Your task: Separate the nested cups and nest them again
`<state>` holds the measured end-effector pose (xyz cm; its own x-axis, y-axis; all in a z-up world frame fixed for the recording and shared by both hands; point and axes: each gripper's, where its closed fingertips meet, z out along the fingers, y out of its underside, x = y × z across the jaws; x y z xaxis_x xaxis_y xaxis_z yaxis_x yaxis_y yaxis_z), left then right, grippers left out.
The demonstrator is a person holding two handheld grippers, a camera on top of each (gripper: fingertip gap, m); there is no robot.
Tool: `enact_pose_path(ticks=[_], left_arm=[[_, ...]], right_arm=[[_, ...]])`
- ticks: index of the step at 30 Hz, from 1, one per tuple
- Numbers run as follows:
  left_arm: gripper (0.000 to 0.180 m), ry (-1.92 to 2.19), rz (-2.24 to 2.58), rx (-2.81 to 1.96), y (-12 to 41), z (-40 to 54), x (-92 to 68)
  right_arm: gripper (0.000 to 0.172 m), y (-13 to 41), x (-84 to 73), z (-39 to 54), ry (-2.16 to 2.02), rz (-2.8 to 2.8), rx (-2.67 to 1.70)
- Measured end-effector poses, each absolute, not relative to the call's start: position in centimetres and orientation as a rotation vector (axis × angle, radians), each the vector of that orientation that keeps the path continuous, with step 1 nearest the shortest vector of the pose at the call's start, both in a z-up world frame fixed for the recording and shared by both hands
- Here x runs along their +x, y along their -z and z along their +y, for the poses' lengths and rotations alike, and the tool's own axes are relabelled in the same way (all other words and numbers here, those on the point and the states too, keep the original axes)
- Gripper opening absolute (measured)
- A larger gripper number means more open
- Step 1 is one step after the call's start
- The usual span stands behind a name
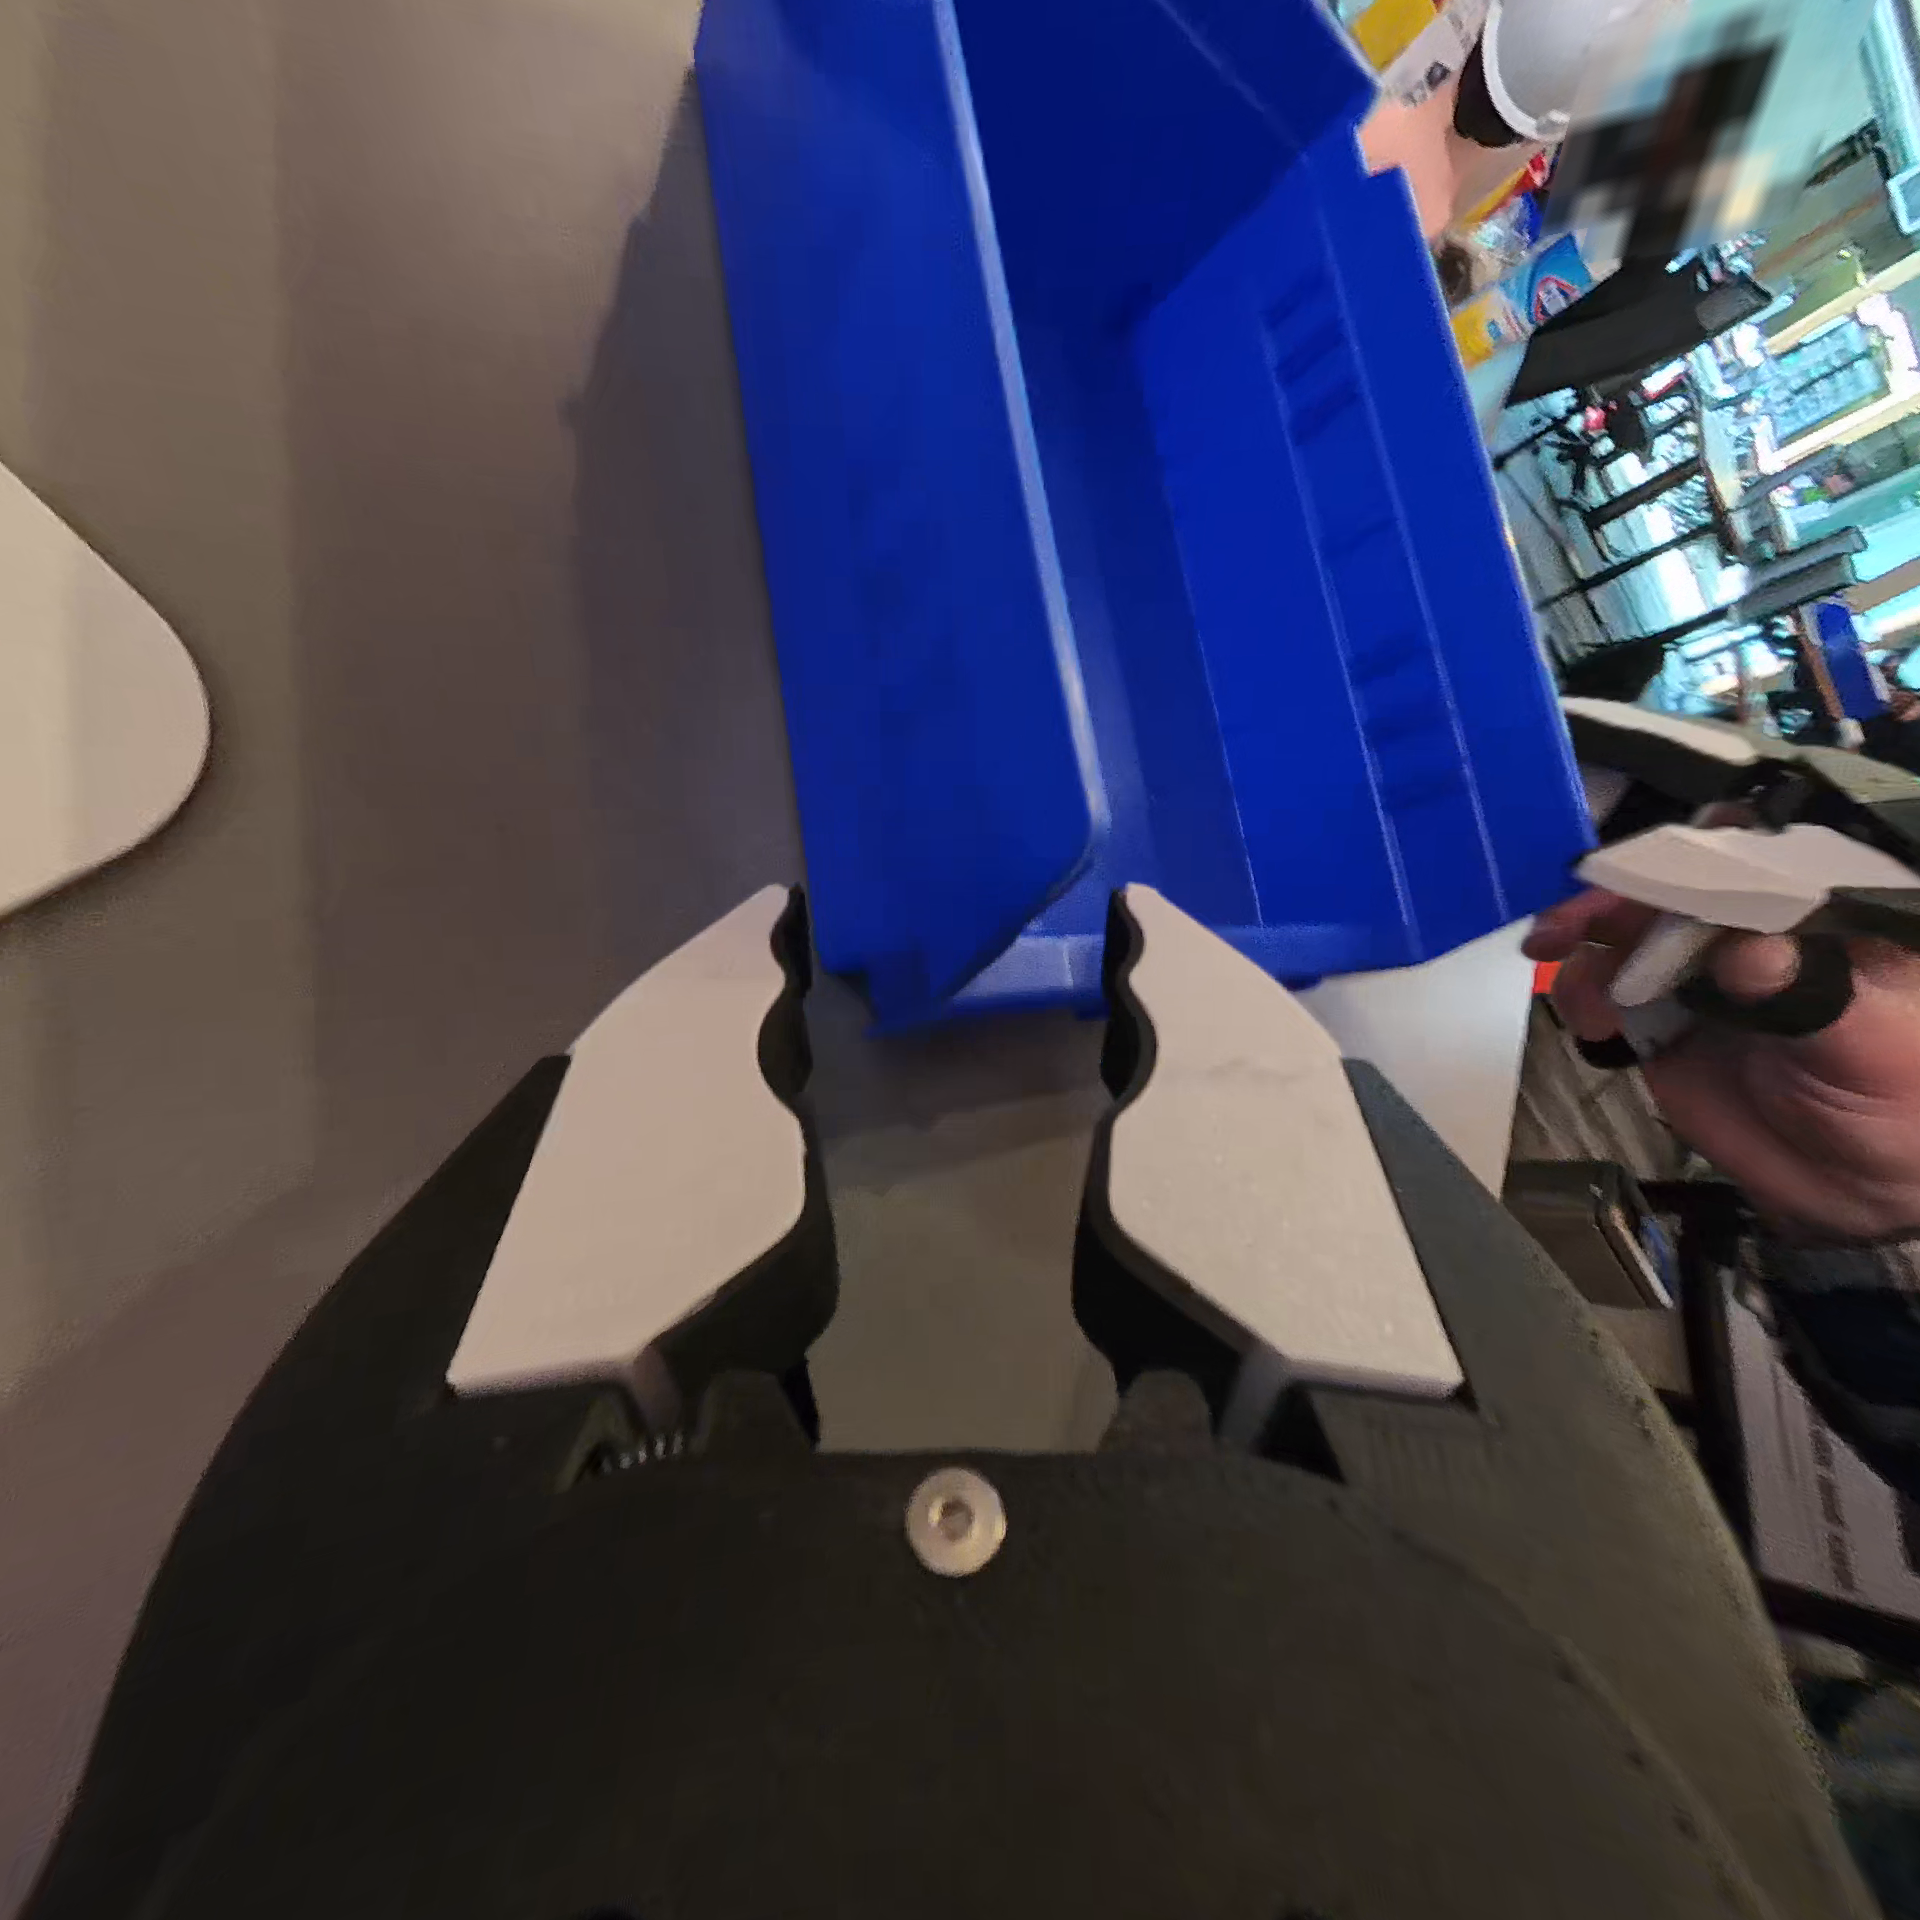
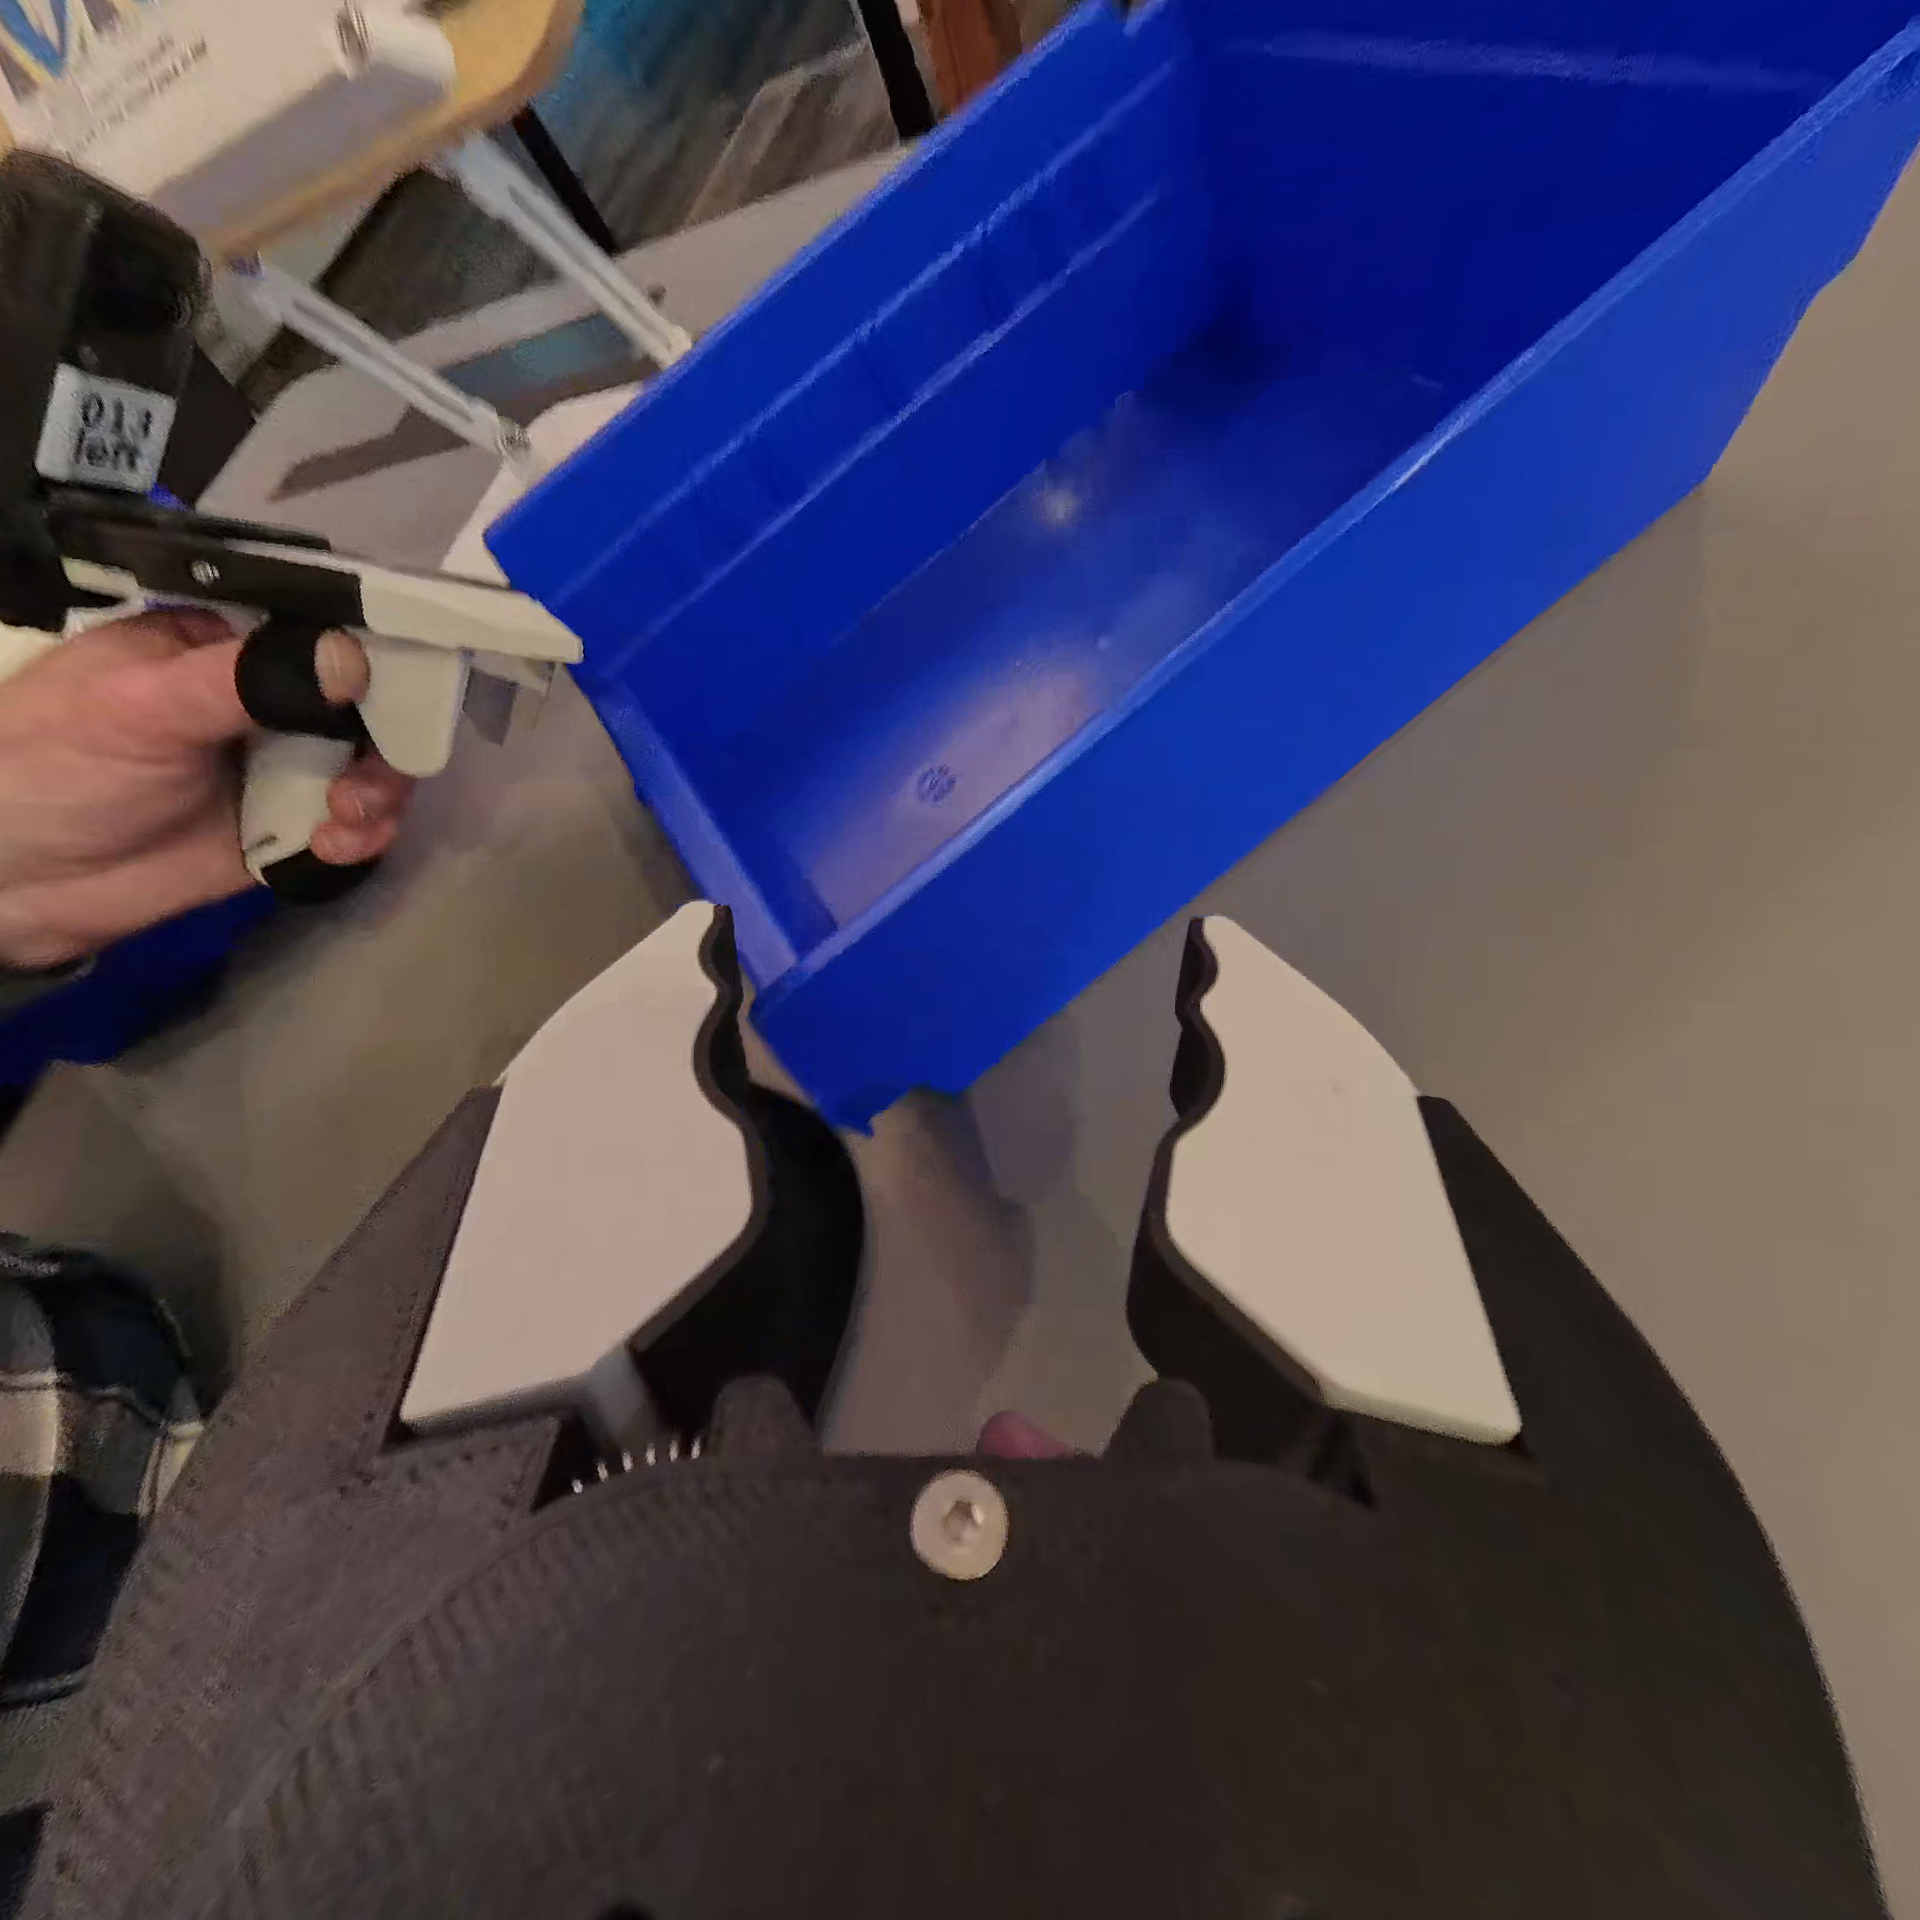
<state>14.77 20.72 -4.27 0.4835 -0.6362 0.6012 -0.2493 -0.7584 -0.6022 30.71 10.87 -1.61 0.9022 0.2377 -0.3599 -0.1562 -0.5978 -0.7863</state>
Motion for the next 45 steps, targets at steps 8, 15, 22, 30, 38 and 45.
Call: enact_pose_path(ticks=[8, 15, 22, 30, 38, 45], left_arm=[[0.033, 1.289, 0.870, -2.339, 4.9, 17.5, 17.1], [0.030, 1.381, 0.991, -2.363, 4.9, 16.3, 23.6], [0.034, 1.385, 1.074, -2.373, 4.9, 18.3, 30.8], [0.046, 1.438, 1.083, -2.394, 4.9, 20.0, 32.6], [0.062, 1.362, 1.114, -2.173, -3.6, 17.8, 22.8], [0.082, 0.987, 0.904, -2.177, -6.7, 15.0, 5.9]], right_arm=[[0.033, 4.1, 32.3, 11.4, -0.377, -0.057, -2.223], [0.016, 4.5, 41.3, 16.0, -0.221, -0.078, -2.274], [0.005, 4.6, 49.2, 22.9, -0.146, -0.149, -2.302], [0.006, 4.5, 51.0, 25.8, -0.195, -0.092, -2.287], [0.034, -5.1, 42.7, 21.0, -0.098, -0.349, -2.056], [0.066, -5.9, 17.7, 17.3, -0.639, -1.029, -1.896]])
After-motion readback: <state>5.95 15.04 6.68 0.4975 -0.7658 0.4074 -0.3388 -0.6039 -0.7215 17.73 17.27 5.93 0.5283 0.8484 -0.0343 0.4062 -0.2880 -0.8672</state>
